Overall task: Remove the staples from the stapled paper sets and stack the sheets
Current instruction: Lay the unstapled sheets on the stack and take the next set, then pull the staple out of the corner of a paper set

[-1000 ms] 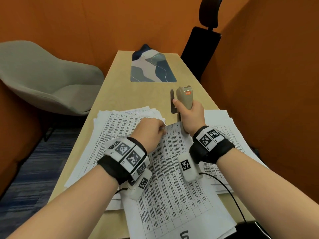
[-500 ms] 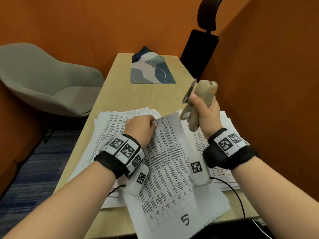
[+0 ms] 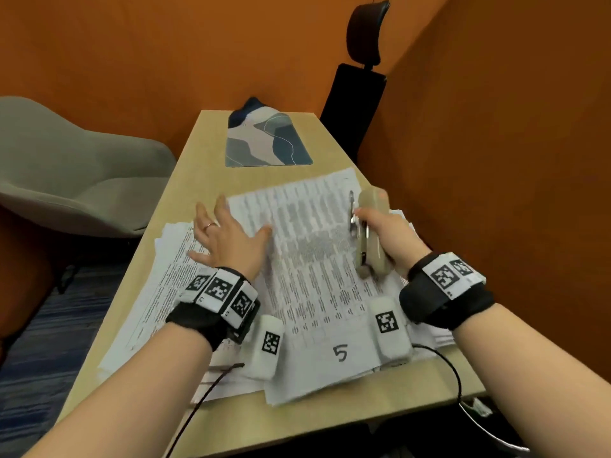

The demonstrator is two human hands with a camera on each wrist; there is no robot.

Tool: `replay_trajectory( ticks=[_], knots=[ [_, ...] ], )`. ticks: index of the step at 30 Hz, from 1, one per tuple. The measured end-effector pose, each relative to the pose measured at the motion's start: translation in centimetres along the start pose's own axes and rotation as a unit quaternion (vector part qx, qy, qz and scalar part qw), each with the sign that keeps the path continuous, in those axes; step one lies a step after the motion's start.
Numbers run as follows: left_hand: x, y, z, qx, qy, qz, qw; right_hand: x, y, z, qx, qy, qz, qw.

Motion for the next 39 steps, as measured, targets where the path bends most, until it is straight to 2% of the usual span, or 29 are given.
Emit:
replay_trajectory(
  ticks=[2,4,7,11,15,19,23,27,30,32,35,39],
  knots=[
    [0.9,0.7,-2.4,0.079,0.148,0.063,0.984,-0.3,-1.5,3.0,-0.043,-0.043,-0.033,0.998],
    [0.9,1.9,-5.8,0.172,0.222,0.107,0.954,-1.2,-3.0,5.5,-0.07,-0.068,-0.065,0.993],
    [-0.4,3.4,-11.0,0.27,0.189,0.105,0.938,-3.0,-5.0,8.5,-0.092,-0.026,-0.11,0.989],
    [-2.2,4.8,-16.2,0.325,0.091,0.022,0.941,-6.7,-7.8,11.9,-0.117,0.084,-0.158,0.977],
    [-2.3,5.6,-19.0,0.329,-0.095,-0.042,0.939,-8.9,-8.4,13.0,-0.148,0.161,-0.19,0.957],
    [-2.4,5.1,-19.6,0.295,-0.2,-0.045,0.933,-10.0,-8.8,12.1,-0.135,0.186,-0.215,0.949],
    [-2.9,4.9,-20.5,0.324,-0.175,-0.014,0.93,-10.0,-9.8,10.5,-0.109,0.182,-0.22,0.952],
    [-2.7,4.3,-20.3,0.34,-0.113,0.026,0.933,-9.0,-9.8,10.0,-0.121,0.208,-0.2,0.95],
    [-3.2,2.7,-18.7,0.32,-0.054,0.018,0.946,-7.4,-10.2,8.9,-0.119,0.245,-0.146,0.951],
    [-3.6,1.4,-17.1,0.294,-0.051,0.009,0.954,-6.0,-10.2,6.4,-0.062,0.299,-0.105,0.947],
    [-3.2,-0.7,-14.7,0.266,-0.089,0.007,0.96,-5.0,-9.6,2.7,0.022,0.438,-0.074,0.896],
    [-1.0,-3.5,-12.1,0.246,-0.148,0.007,0.958,-4.3,-9.0,-0.4,0.071,0.588,-0.034,0.805]
  ],
)
Point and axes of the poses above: each hand's wrist, its own y-axis away from the middle knuckle, its own z-axis out of the back of the hand, x = y × z, the point moved 9 cm from there along -y, towards the middle knuckle, and after that the axes turned 3 degrees about -x, right-handed, at the moved point
